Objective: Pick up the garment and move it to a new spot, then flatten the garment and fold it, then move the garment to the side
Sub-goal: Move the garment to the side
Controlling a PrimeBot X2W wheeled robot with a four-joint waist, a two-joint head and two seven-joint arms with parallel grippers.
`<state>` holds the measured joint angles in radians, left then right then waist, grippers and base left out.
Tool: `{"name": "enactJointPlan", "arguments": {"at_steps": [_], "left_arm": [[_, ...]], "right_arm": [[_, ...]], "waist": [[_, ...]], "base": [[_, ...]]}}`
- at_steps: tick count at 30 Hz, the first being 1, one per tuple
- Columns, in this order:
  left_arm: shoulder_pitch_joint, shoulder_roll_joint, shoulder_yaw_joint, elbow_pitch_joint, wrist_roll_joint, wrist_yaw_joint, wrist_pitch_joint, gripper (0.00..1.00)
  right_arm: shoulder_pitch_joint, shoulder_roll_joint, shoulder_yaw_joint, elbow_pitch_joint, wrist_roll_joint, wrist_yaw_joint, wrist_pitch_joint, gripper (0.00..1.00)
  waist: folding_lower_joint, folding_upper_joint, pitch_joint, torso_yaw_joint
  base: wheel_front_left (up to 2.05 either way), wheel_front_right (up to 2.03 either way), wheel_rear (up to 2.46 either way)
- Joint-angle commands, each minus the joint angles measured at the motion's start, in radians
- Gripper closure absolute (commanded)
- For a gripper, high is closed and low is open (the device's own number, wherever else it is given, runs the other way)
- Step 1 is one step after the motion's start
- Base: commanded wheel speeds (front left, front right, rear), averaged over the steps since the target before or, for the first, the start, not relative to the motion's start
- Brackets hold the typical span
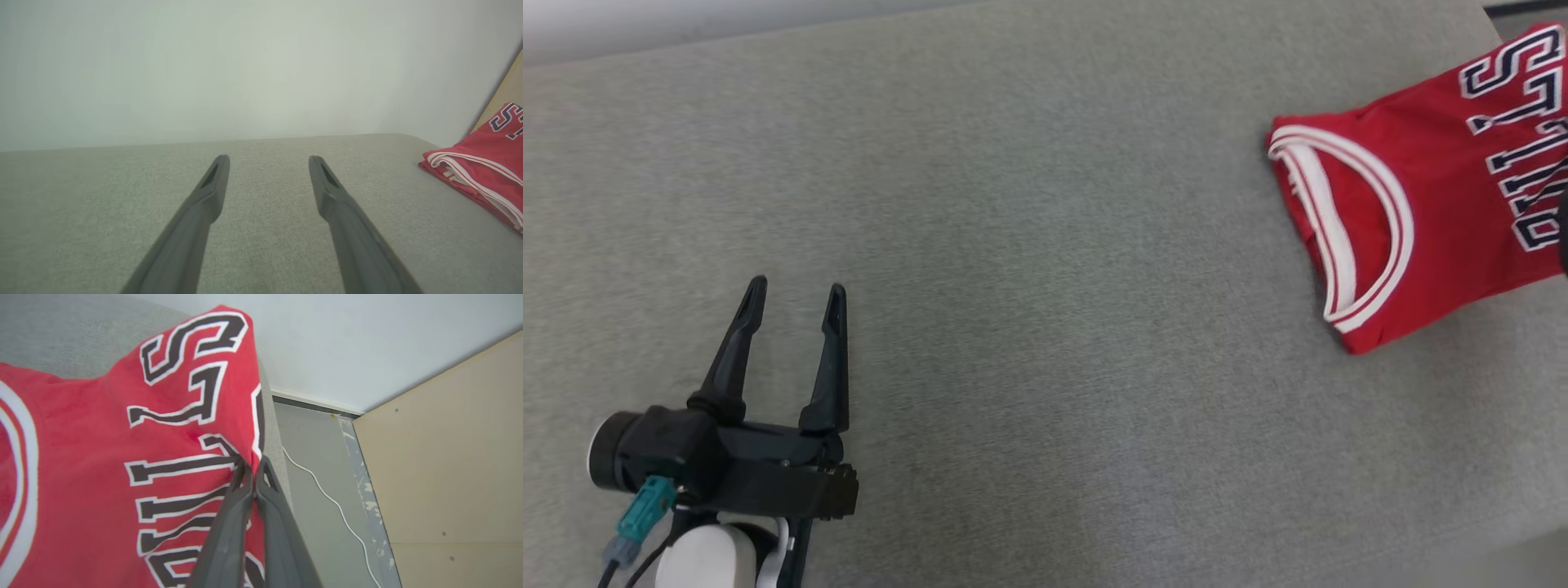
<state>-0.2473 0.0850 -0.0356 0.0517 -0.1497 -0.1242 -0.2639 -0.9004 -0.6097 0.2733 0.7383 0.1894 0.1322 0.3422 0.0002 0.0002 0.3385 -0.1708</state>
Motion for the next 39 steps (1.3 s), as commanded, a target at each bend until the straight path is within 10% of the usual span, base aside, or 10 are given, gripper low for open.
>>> {"name": "enactJointPlan", "arguments": {"at_steps": [1, 23, 25, 26, 27, 39], "left_arm": [[-0.022, 0.013, -0.004, -0.007, 0.011, -0.005, 0.000, 0.00], [-0.035, 0.037, -0.030, 0.009, -0.014, -0.005, 0.000, 0.00], [-0.030, 0.033, -0.030, 0.012, -0.016, -0.005, 0.000, 0.00], [-0.027, 0.031, -0.031, 0.013, -0.016, -0.005, 0.000, 0.00], [-0.022, 0.029, -0.032, 0.013, -0.015, -0.005, 0.000, 0.00], [0.063, -0.007, 0.014, 0.042, -0.029, -0.005, 0.000, 0.00]], "right_arm": [[-0.008, 0.005, -0.032, 0.003, -0.019, -0.003, -0.033, 1.00], [-0.013, 0.021, -0.121, 0.003, -0.266, -0.003, -0.230, 0.97], [-0.005, 0.026, -0.126, 0.008, -0.278, -0.003, -0.231, 0.81], [0.000, 0.032, -0.126, 0.010, -0.284, -0.003, -0.230, 0.11], [0.004, 0.037, -0.124, 0.008, -0.290, -0.003, -0.234, 0.00], [0.183, 0.130, -0.259, -0.073, -0.232, -0.003, -0.373, 0.00]], "waist": [[-0.0002, -0.0002, 0.080, -0.086], [-0.0002, -0.0002, 0.085, -0.046], [-0.0002, -0.0002, 0.077, -0.039], [-0.0002, -0.0002, 0.072, -0.037], [-0.0002, -0.0002, 0.068, -0.035], [-0.0002, -0.0002, -0.103, 0.023]], "base": [[0.00, 0.00, 0.00], [0.00, 0.00, 0.00], [0.00, 0.00, 0.00], [0.00, 0.00, 0.00], [0.00, 0.00, 0.00], [0.00, 0.00, 0.00]]}}
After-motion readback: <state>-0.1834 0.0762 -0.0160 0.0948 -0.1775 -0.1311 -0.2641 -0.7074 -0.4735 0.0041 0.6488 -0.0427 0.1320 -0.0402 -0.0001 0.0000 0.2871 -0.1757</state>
